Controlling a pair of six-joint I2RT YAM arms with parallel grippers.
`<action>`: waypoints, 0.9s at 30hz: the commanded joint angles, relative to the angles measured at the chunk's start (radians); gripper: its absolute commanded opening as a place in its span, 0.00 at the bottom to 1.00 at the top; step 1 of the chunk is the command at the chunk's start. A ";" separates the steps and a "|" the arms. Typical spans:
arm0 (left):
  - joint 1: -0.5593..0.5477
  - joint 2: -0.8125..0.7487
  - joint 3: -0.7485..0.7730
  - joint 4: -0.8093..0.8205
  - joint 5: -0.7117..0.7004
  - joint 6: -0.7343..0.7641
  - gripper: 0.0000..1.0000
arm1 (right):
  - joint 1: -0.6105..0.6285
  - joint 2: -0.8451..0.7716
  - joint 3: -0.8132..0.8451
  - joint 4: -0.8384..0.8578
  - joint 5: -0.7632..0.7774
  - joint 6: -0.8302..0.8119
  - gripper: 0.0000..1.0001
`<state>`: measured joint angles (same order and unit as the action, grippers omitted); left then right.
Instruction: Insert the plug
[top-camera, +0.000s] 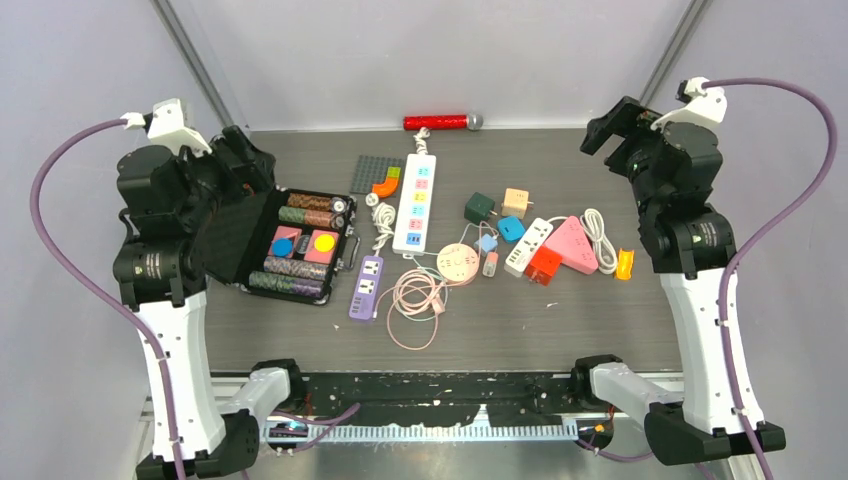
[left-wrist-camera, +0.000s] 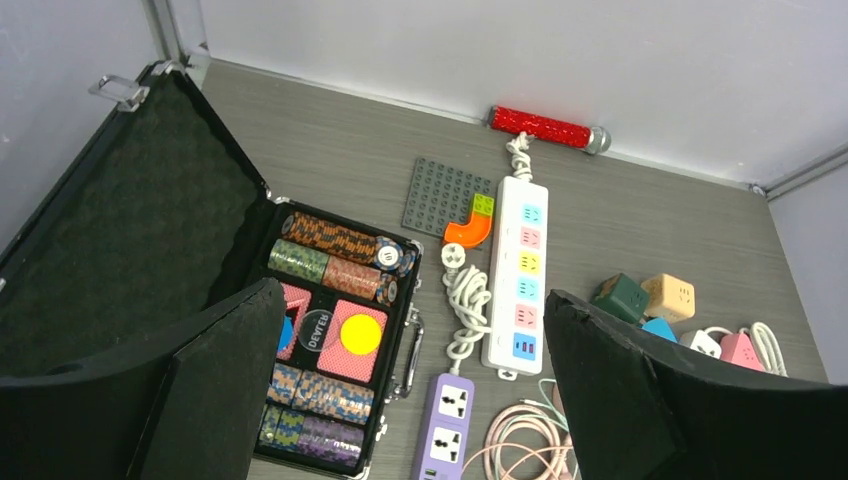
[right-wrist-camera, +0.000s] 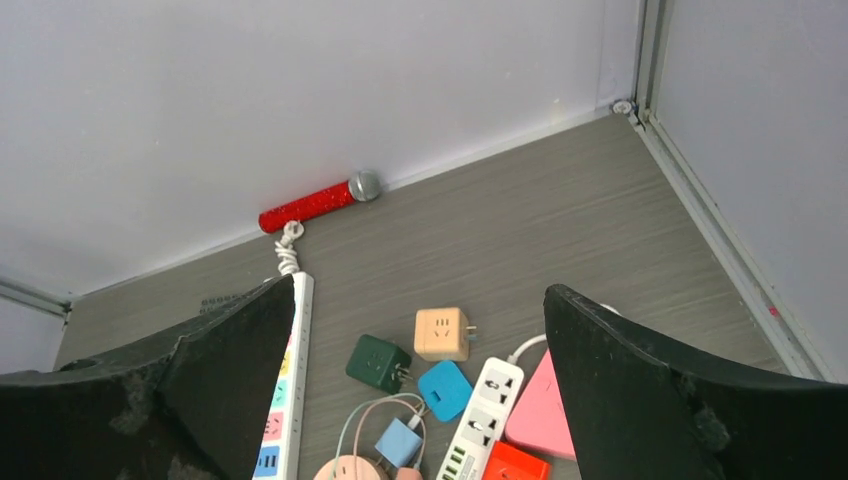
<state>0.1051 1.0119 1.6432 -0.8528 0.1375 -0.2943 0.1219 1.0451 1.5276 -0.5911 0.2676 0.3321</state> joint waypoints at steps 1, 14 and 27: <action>0.004 -0.021 -0.038 0.074 -0.082 -0.056 1.00 | -0.006 -0.002 -0.054 0.064 0.013 0.014 0.99; 0.004 0.013 -0.301 0.311 0.313 -0.055 0.98 | -0.008 0.169 -0.092 0.051 -0.056 0.025 0.98; -0.152 0.063 -0.553 0.671 0.444 -0.153 0.96 | -0.039 0.398 -0.084 -0.240 0.088 0.163 0.95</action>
<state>-0.0017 1.0672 1.0916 -0.3843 0.5537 -0.4316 0.0883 1.4258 1.4166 -0.7189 0.2672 0.4152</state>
